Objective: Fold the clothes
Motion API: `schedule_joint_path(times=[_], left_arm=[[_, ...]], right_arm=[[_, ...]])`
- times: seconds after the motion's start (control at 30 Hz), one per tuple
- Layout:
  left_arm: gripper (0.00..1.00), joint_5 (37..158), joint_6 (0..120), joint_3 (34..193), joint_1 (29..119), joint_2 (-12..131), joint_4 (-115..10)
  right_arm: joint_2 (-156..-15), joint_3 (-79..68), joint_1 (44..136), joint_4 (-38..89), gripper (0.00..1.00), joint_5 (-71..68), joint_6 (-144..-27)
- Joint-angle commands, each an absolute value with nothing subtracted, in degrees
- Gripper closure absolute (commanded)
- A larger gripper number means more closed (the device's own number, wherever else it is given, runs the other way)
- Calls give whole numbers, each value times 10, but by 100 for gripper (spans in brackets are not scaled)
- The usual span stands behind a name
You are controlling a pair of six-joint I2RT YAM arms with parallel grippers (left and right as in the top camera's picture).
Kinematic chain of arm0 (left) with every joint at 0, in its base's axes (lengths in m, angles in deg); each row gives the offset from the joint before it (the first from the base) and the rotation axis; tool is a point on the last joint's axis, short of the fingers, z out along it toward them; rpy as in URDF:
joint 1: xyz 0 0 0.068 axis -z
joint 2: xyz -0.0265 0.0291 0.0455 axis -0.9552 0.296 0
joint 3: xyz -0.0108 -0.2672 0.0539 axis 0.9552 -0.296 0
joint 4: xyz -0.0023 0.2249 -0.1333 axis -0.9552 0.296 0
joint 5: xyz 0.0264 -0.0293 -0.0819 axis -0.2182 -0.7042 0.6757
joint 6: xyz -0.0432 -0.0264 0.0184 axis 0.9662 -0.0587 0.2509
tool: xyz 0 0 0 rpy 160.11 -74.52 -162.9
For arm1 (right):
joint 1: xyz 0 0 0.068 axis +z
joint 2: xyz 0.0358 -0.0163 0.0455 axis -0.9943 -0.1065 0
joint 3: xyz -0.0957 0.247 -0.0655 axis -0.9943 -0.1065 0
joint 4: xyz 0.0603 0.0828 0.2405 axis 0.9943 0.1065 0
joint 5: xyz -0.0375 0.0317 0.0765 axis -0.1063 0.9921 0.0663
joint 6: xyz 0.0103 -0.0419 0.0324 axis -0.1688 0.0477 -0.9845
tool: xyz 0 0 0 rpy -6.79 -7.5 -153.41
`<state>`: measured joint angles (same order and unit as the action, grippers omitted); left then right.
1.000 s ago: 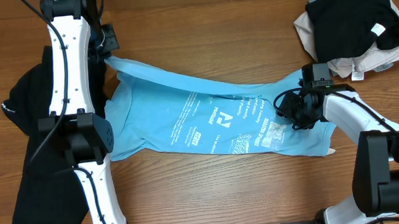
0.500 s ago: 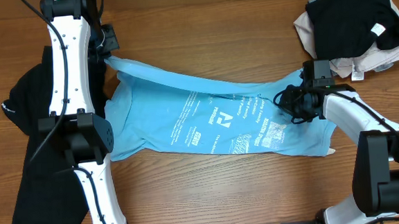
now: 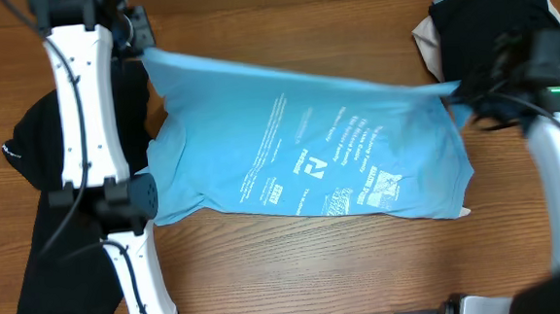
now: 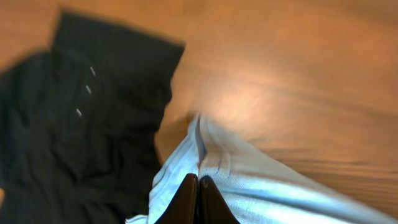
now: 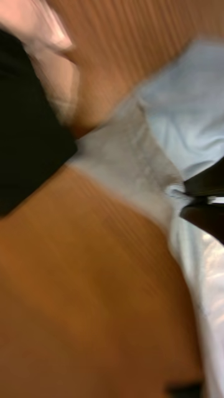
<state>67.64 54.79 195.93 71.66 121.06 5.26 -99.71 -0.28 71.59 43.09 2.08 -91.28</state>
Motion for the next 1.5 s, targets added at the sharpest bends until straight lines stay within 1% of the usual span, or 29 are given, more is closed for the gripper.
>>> schedule_joint_path(times=[0.0,0.3,0.43,0.5,0.67,0.87,0.97,1.13,1.33,1.47], left_arm=[[96,671,536,2023,713,1109,52],[96,665,521,2052,713,921,15],[96,663,506,2052,713,834,-8],[96,649,506,2052,713,794,-15],[96,601,505,2052,713,707,-18],[96,578,493,2052,713,642,-13],[96,549,493,2051,713,636,-1],[96,496,494,2007,713,649,22],[96,448,498,1911,713,696,26],[96,414,507,1858,713,755,29]], right_arm=[[-925,96,675,477,96,14,-876],[-816,295,563,585,96,49,-853],[-770,369,506,625,96,48,-848],[-756,405,491,647,96,37,-842],[-753,527,506,712,96,-45,-837],[-753,673,548,763,96,-60,-816],[-753,727,574,775,96,-64,-804],[-755,726,615,770,96,-60,-796],[-782,596,627,718,96,8,-788],[-833,510,627,683,96,78,-775]])
